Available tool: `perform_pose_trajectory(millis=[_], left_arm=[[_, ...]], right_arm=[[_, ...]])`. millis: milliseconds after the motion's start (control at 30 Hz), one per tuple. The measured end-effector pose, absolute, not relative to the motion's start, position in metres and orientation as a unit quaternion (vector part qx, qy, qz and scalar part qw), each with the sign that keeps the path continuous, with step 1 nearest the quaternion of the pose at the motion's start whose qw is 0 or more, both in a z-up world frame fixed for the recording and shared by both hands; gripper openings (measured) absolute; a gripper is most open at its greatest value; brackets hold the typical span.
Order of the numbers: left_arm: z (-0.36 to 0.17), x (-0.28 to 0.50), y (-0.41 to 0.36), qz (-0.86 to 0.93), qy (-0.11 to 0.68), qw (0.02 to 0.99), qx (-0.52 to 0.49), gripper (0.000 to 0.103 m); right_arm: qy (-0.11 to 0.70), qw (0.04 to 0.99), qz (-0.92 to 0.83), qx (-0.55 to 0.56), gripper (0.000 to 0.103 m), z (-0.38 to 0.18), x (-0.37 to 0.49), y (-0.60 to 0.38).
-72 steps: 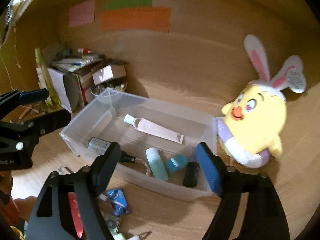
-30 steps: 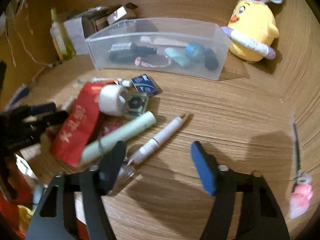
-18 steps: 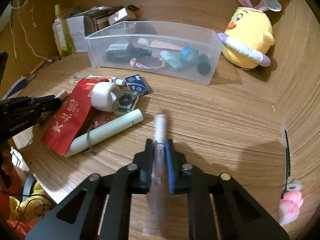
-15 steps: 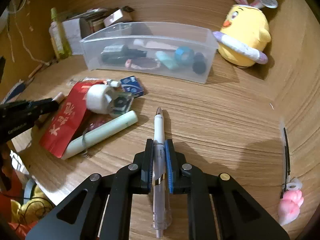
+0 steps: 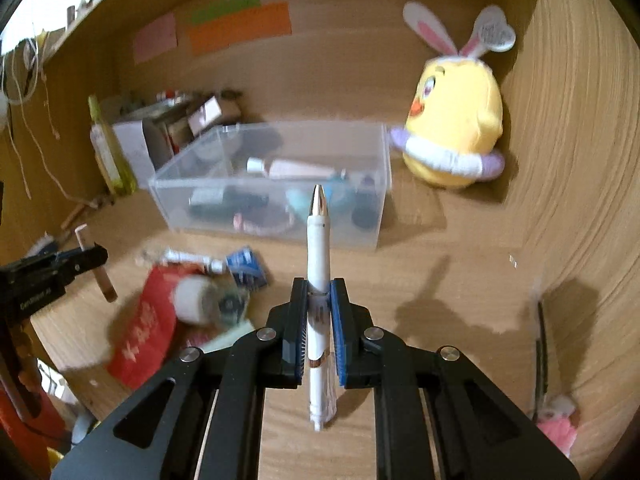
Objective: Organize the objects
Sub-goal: 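Grasp the lipstick with left tool while right tool grasps the white pen, then lower the lipstick and white pen into the box and open both tools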
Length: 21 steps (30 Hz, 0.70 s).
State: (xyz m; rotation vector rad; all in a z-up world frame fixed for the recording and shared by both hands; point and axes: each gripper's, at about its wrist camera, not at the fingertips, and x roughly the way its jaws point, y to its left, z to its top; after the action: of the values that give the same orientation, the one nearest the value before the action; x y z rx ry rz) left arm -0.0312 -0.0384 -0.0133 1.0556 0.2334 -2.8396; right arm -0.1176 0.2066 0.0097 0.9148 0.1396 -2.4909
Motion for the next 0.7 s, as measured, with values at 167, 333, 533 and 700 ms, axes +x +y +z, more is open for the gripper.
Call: perform_pose_trajectory(millis=[167, 333, 533, 700], left_arm=[[0.01, -0.043, -0.032, -0.944, 0.073, 0.037, 0.32, 0.014], [0.033, -0.06, -0.03, -0.951, 0.073, 0.023, 0.298, 0.014], [0.05, -0.085, -0.032, -0.955, 0.076, 0.016, 0.288, 0.014], [0.06, -0.108, -0.037, -0.955, 0.083, 0.012, 0.285, 0.014]], right_arm=[[0.037, 0.246, -0.921, 0.301, 0.01, 0.036, -0.127, 0.203], [0.028, 0.251, -0.93, 0.268, 0.01, 0.063, -0.14, 0.198], [0.03, 0.248, -0.938, 0.241, 0.01, 0.087, -0.164, 0.186], [0.048, 0.232, -0.942, 0.236, 0.01, 0.093, -0.186, 0.173]])
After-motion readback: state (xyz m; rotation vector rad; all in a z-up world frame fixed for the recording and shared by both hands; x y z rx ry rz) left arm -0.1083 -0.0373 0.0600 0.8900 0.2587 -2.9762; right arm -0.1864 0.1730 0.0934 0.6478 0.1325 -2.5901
